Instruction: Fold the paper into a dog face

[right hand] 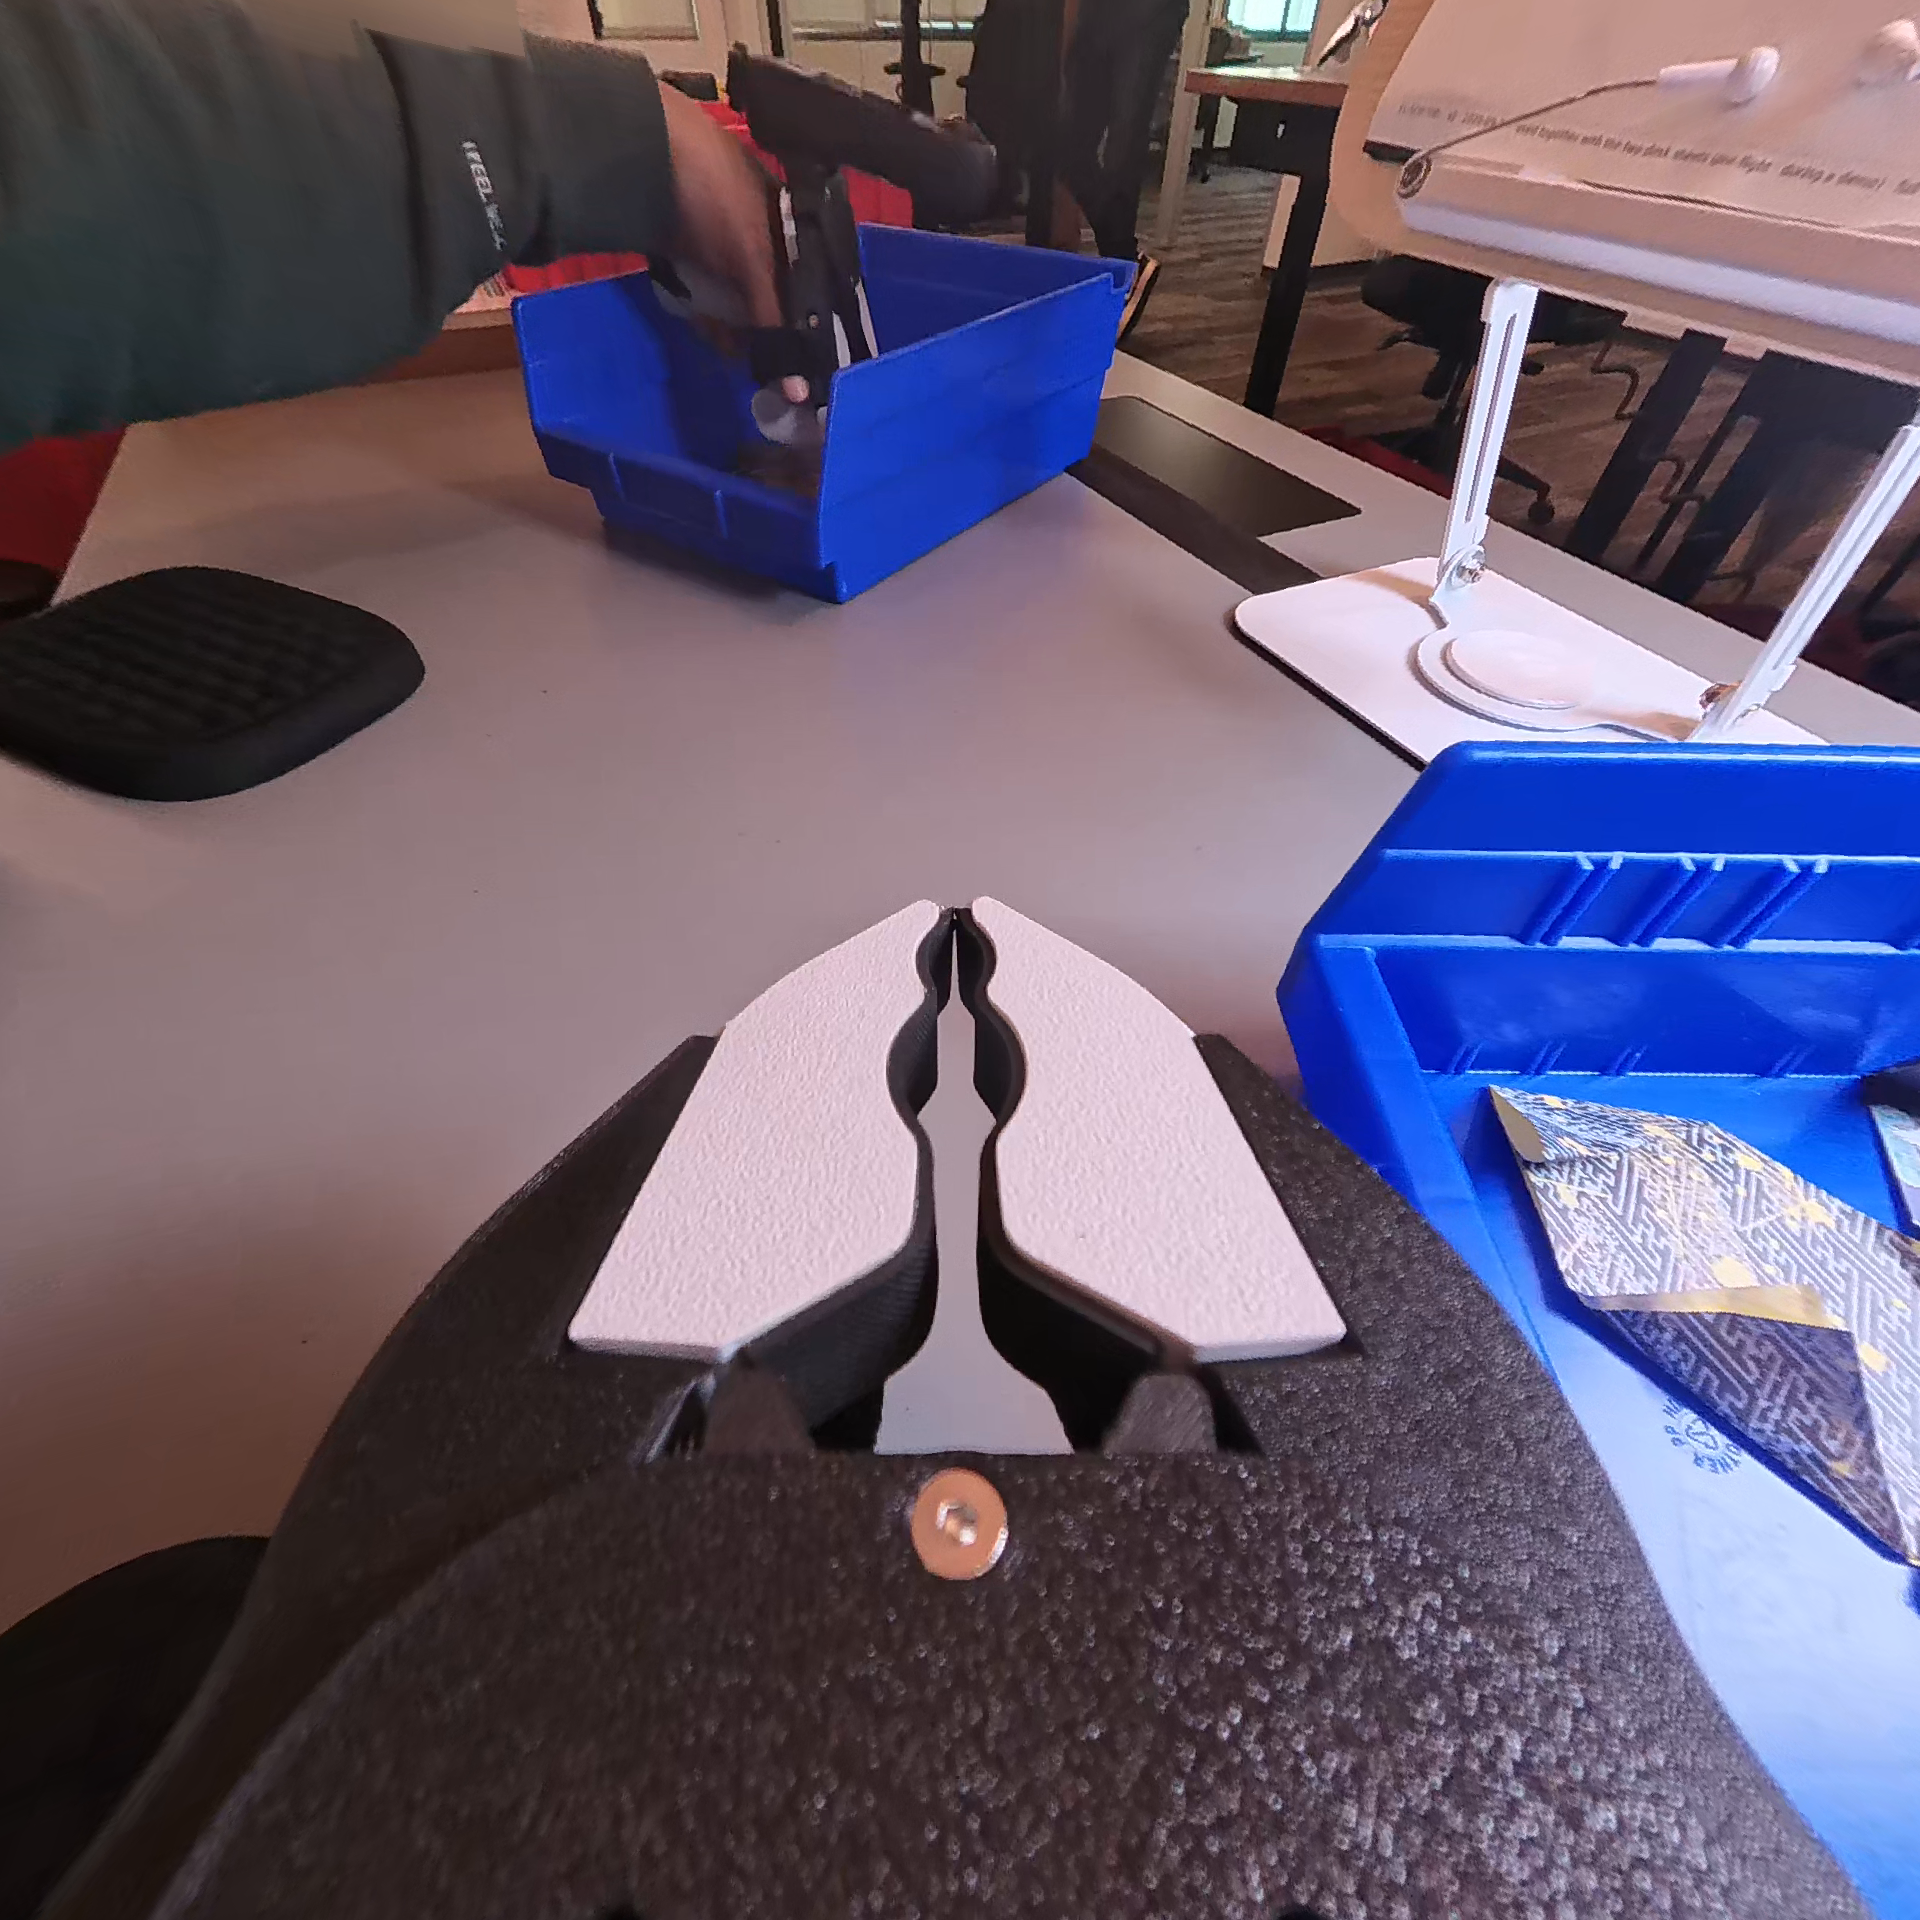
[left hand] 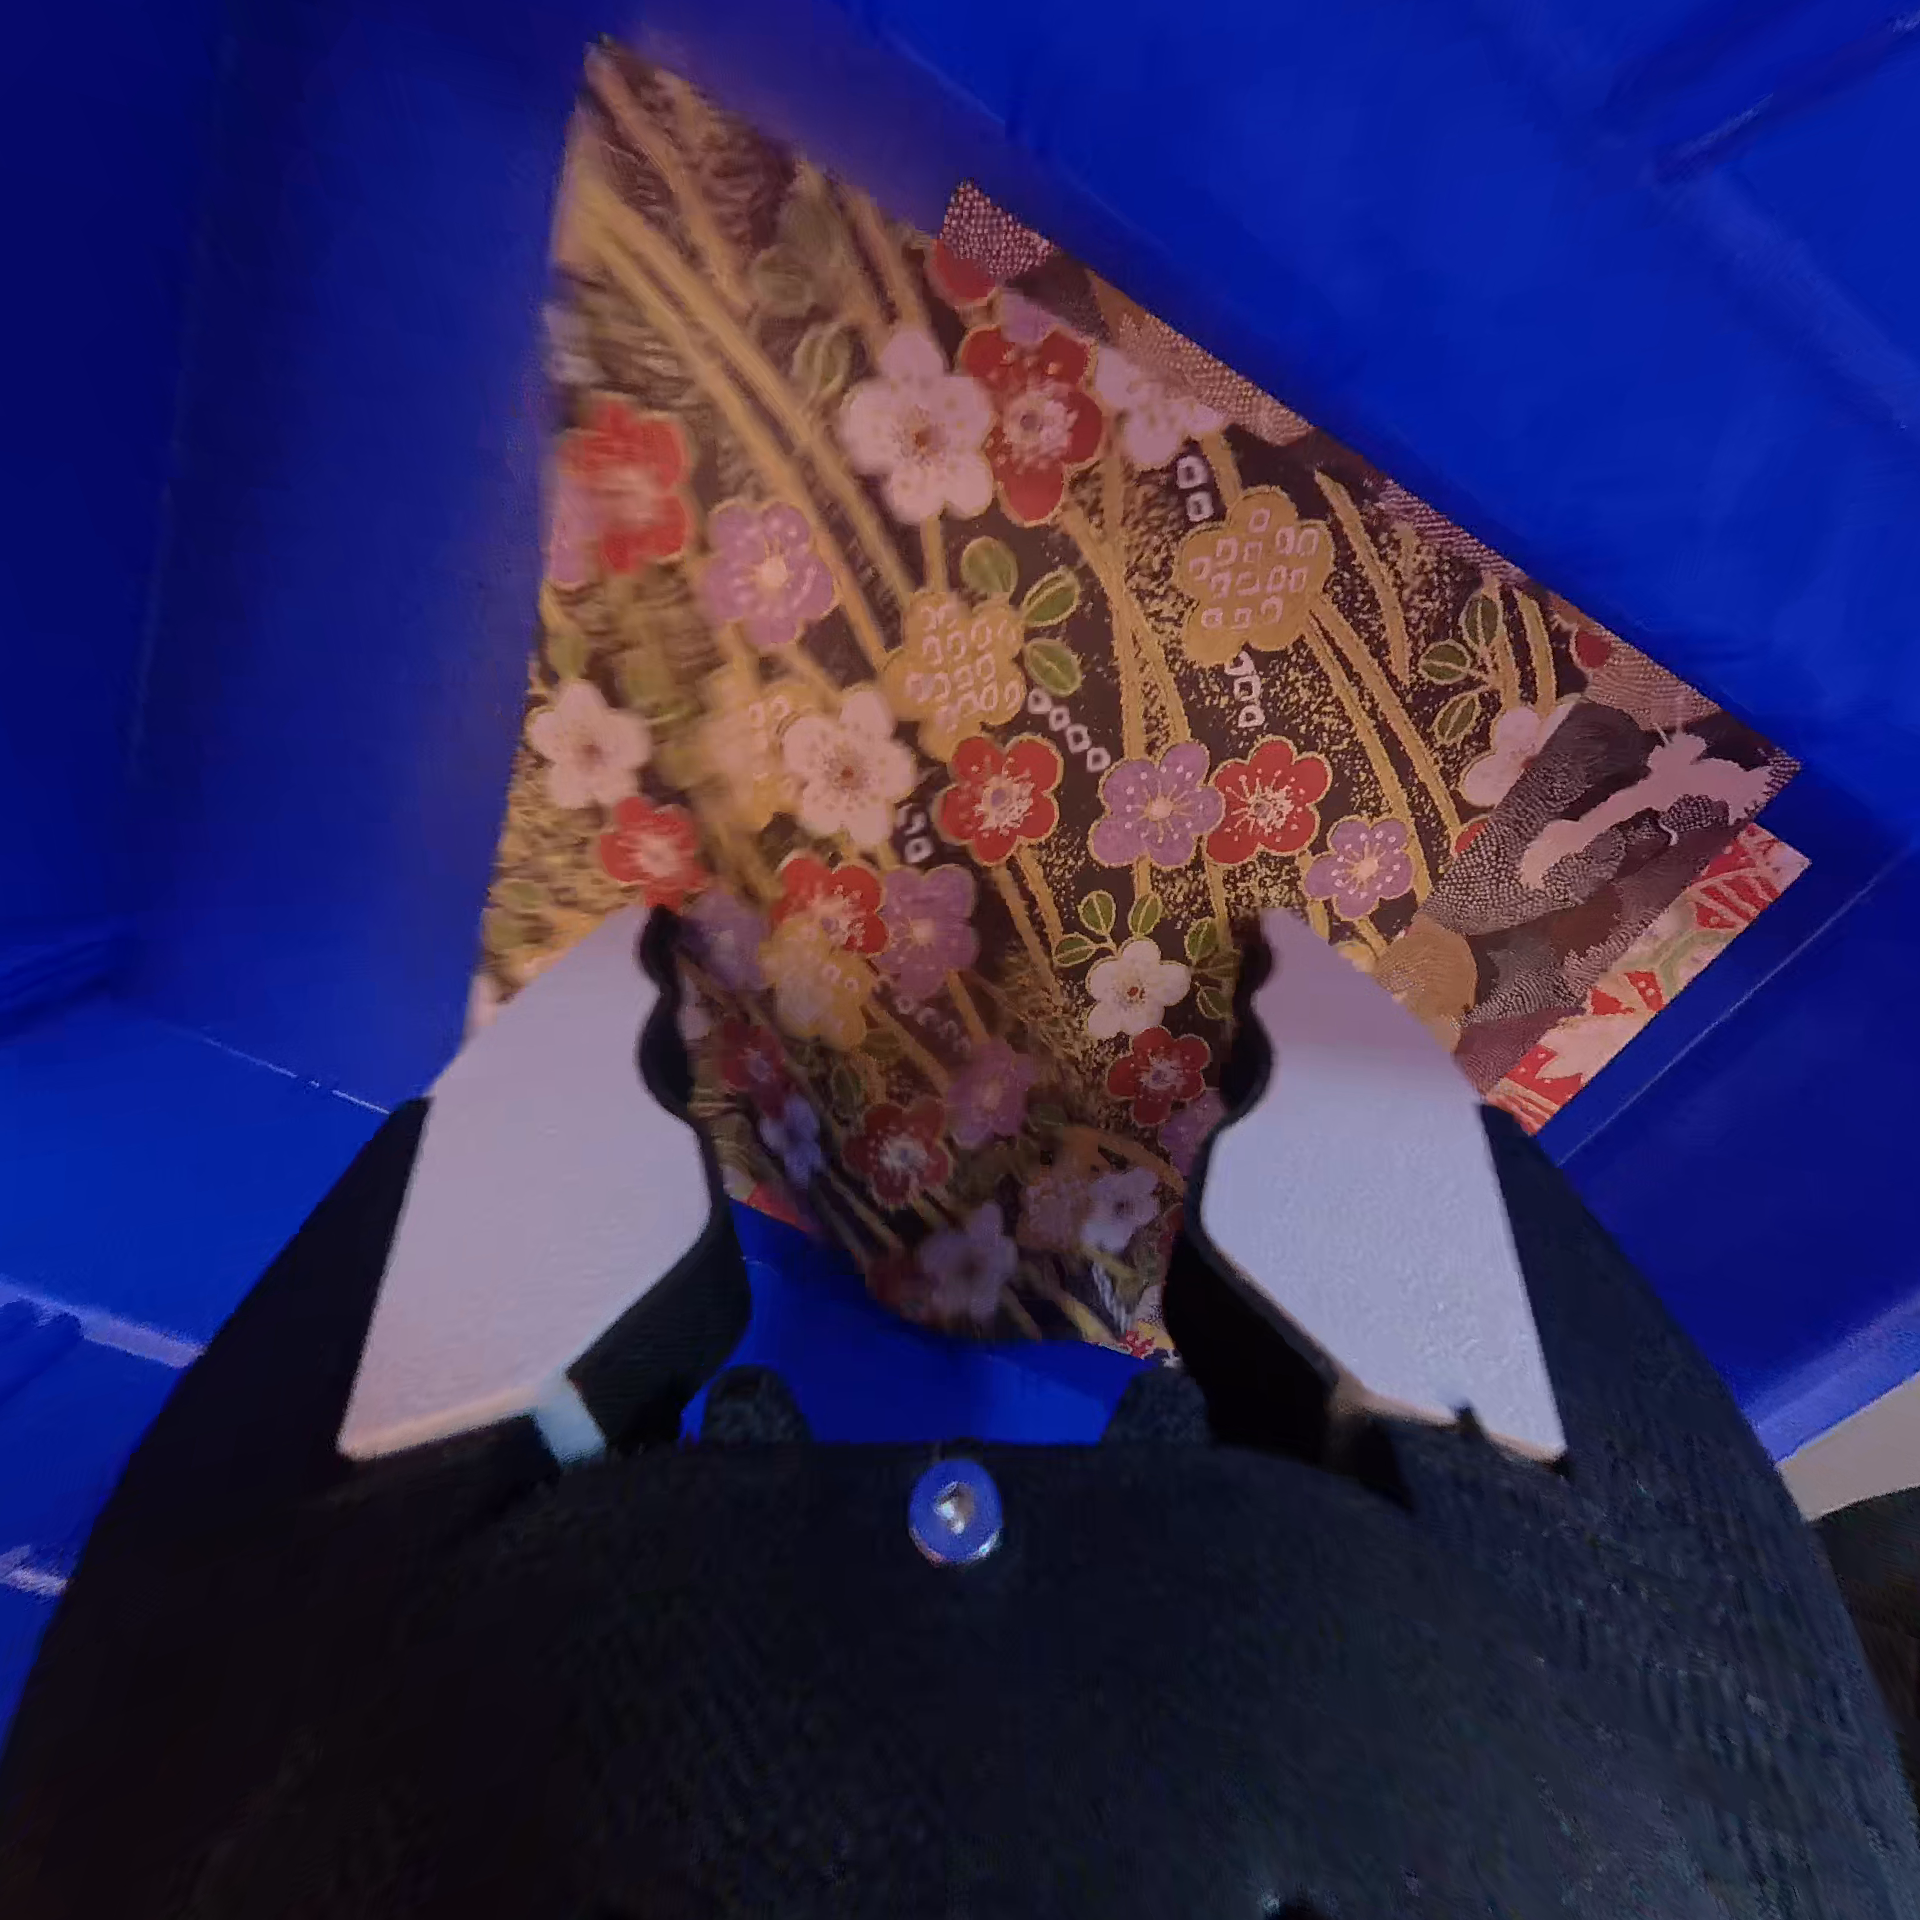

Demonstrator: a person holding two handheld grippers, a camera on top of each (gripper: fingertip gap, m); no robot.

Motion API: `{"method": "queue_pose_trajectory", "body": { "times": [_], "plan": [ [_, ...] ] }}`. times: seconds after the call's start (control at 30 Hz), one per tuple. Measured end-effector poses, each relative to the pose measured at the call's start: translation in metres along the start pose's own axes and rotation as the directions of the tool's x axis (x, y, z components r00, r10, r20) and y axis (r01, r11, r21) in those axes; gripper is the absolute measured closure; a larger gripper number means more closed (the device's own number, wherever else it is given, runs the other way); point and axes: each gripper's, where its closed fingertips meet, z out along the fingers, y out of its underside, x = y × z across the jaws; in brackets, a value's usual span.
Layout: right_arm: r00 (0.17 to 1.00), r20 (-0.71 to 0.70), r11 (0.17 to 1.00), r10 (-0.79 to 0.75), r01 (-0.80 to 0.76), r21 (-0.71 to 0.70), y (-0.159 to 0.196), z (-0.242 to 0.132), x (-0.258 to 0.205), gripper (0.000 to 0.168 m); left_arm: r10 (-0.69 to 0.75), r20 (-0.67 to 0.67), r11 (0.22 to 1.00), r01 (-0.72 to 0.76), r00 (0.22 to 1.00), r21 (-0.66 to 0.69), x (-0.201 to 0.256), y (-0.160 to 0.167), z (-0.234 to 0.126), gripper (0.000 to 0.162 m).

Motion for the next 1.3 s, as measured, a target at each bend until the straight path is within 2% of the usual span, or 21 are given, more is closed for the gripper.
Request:
{"method": "queue_pose_trajectory", "body": {
  "times": [0.07, 0.13, 0.3, 0.43, 0.57, 0.67, 0.73, 0.87, 0.93, 0.97, 1.03, 1.13, 1.3],
  "plan": [
    [1.000, 0.001, 1.000, -0.002, 0.002, -0.003, 0.001, 0.000, -0.001, 0.168, 0.009, -0.005, 1.000, -0.009, 1.000, 0.015, 0.000, -0.002, -0.004, 0.092],
    [1.000, 0.002, 1.000, -0.003, 0.003, -0.003, 0.001, 0.000, -0.001, 0.168, 0.013, -0.006, 1.000, -0.013, 1.000, 0.012, 0.000, 0.000, -0.004, 0.092],
    [1.000, 0.001, 1.000, 0.002, -0.002, 0.001, 0.001, 0.000, 0.000, 0.168, 0.015, -0.007, 0.998, -0.015, 1.000, 0.058, -0.002, -0.005, -0.014, 0.114],
    [1.000, 0.001, 1.000, 0.003, -0.003, 0.006, 0.000, 0.000, 0.000, 0.168, 0.025, -0.022, 0.984, -0.020, 0.999, 0.174, -0.003, -0.015, -0.041, 0.123],
    [1.000, 0.004, 1.000, 0.006, -0.006, 0.005, 0.000, 0.000, -0.001, 0.168, 0.082, -0.040, 0.929, -0.061, 0.996, 0.365, 0.008, -0.029, -0.089, 0.129],
    [1.000, 0.012, 1.000, 0.004, -0.004, 0.007, 0.000, 0.001, -0.003, 0.168, 0.163, -0.076, 0.832, -0.096, 0.984, 0.546, 0.031, -0.037, -0.134, 0.130],
    [1.000, 0.027, 1.000, 0.003, -0.003, 0.022, -0.003, 0.001, -0.007, 0.167, 0.290, -0.108, 0.704, -0.135, 0.951, 0.697, 0.062, -0.040, -0.168, 0.131],
    [0.994, 0.109, 0.995, 0.032, -0.042, 0.090, -0.018, 0.007, -0.023, 0.152, 0.590, -0.160, 0.357, -0.077, 0.791, 0.931, 0.152, -0.029, -0.231, 0.132],
    [0.988, 0.149, 0.991, 0.030, -0.049, 0.123, -0.032, 0.014, -0.035, 0.141, 0.694, -0.165, 0.233, -0.002, 0.701, 0.973, 0.193, -0.019, -0.247, 0.131],
    [0.986, 0.168, 0.989, 0.021, -0.045, 0.140, -0.041, 0.017, -0.041, 0.137, 0.732, -0.172, 0.195, 0.040, 0.660, 0.980, 0.212, -0.016, -0.250, 0.131],
    [0.980, 0.201, 0.984, -0.004, -0.032, 0.174, -0.060, 0.024, -0.056, 0.132, 0.793, -0.187, 0.149, 0.112, 0.580, 0.982, 0.245, -0.012, -0.250, 0.132],
    [0.969, 0.240, 0.971, -0.052, -0.007, 0.241, -0.094, 0.034, -0.077, 0.129, 0.848, -0.216, 0.135, 0.196, 0.483, 0.971, 0.287, -0.013, -0.243, 0.132],
    [0.975, 0.213, 0.938, -0.061, -0.018, 0.347, -0.137, 0.045, -0.089, 0.128, 0.862, -0.256, 0.173, 0.221, 0.438, 0.960, 0.334, -0.027, -0.214, 0.130]
  ]
}}
